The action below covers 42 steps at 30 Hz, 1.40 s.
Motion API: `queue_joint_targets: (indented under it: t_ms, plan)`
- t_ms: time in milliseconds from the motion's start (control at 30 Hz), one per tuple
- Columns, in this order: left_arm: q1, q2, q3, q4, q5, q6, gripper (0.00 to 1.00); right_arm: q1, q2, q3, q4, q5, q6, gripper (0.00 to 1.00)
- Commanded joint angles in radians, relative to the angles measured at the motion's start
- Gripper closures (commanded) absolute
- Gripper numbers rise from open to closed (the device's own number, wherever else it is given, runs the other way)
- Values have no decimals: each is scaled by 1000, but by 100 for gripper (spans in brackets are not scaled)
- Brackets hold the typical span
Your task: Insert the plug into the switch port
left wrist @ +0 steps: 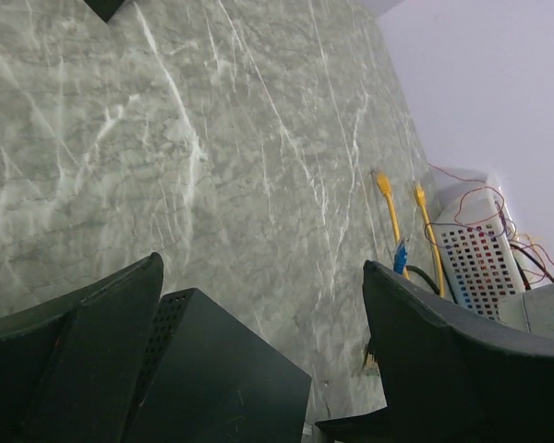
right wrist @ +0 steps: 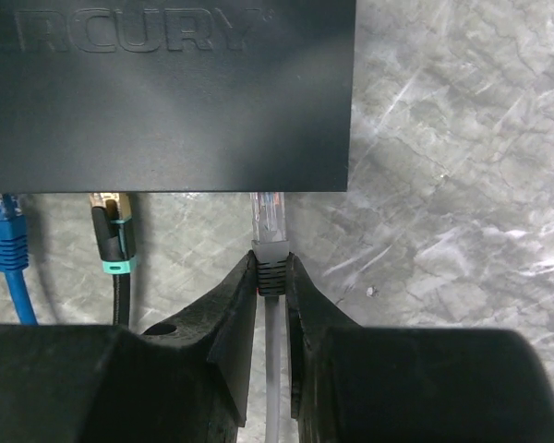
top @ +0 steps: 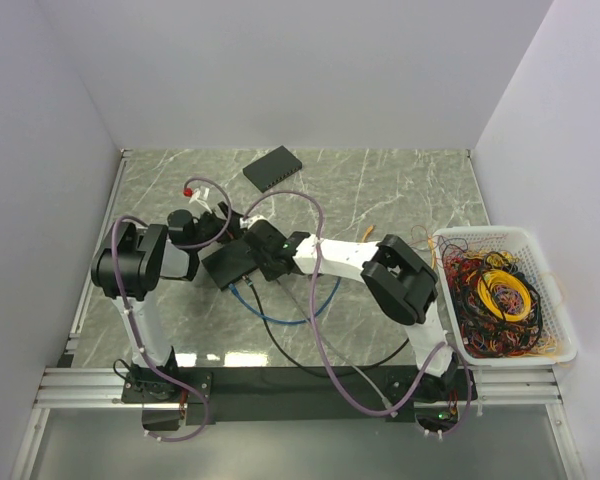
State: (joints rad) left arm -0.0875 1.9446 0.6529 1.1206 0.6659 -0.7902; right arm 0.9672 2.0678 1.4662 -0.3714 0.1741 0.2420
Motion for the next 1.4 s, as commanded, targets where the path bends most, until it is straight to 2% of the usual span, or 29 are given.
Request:
queue_joint_targets:
  t_ms: [0,600,1033,1367]
  plan:
    - [-8,-3,25,19,9,42,6,7,18,63,-14,42,6,100]
    - [-27,83,2,110,63,31,7,7,87,175,-84,90,49,100]
    - [-32,112,-16,206,106,26,7,7,66,230,-106,114,59,100]
    - [-41,106,-10,168,77,43,10,5,72,241,-107,134,88,100]
